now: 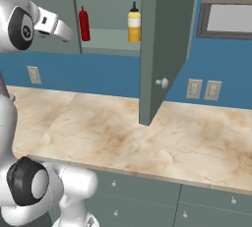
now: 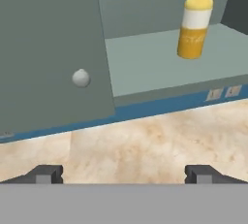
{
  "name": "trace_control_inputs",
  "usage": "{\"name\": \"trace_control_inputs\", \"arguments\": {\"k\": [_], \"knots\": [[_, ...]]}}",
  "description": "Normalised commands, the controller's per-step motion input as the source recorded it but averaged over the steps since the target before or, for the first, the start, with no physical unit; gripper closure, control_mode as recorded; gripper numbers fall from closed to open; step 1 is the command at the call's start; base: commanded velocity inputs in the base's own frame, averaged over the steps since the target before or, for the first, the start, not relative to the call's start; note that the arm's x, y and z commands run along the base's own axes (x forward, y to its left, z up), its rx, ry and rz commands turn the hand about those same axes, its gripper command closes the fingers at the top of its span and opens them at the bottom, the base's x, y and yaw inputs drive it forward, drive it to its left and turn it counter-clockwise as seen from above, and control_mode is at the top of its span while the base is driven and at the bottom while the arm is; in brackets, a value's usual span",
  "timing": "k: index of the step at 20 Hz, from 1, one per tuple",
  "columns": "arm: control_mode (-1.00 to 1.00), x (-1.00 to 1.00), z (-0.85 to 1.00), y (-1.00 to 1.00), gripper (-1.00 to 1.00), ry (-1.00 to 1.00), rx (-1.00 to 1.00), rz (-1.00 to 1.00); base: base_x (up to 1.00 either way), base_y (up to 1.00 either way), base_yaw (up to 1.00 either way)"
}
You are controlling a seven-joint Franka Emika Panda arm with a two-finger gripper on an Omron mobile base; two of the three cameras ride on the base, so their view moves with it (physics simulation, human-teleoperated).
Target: Move the ketchup and mustard from the cabinet to the dining counter.
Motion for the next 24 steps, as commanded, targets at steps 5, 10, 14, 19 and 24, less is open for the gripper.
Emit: {"name": "trace_control_inputs", "arguments": {"k": [5, 10, 14, 19, 24], "knots": [[-1.0, 0.75, 0.0, 0.24, -1.0, 0.07, 0.01, 0.0, 0.0, 0.0, 0.0], [-1.0, 0.64, 0.0, 0.17, -1.0, 0.07, 0.0, 0.02, 0.0, 0.0, 0.0], [-1.0, 0.69, -0.05, 0.02, -1.0, 0.04, 0.0, 0.04, 0.0, 0.0, 0.0], [-1.0, 0.51, -0.17, 0.0, -1.0, 0.03, 0.0, 0.04, 0.0, 0.0, 0.0], [-1.0, 0.3, -0.25, 0.04, -1.0, 0.04, 0.0, 0.03, 0.0, 0.0, 0.0]]}}
